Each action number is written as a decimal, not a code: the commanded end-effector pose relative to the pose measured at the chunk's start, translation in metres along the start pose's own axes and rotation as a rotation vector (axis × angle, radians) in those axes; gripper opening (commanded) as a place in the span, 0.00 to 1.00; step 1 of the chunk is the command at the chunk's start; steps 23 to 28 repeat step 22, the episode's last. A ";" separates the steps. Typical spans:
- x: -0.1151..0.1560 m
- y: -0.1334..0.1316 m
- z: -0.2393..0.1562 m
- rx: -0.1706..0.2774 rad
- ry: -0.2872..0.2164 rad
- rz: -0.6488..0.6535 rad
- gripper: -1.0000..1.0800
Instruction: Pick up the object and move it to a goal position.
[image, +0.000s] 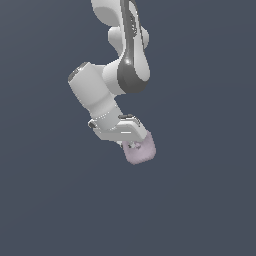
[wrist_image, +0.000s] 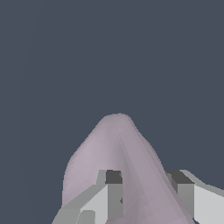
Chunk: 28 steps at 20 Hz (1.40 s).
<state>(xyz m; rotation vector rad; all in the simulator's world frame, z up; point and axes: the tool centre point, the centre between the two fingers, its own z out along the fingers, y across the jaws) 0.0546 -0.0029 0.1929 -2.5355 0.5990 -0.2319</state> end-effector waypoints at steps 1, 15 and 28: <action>-0.003 -0.007 -0.025 0.000 0.000 0.000 0.00; -0.007 -0.033 -0.106 0.001 -0.001 -0.001 0.00; -0.006 -0.033 -0.105 0.002 -0.001 -0.001 0.00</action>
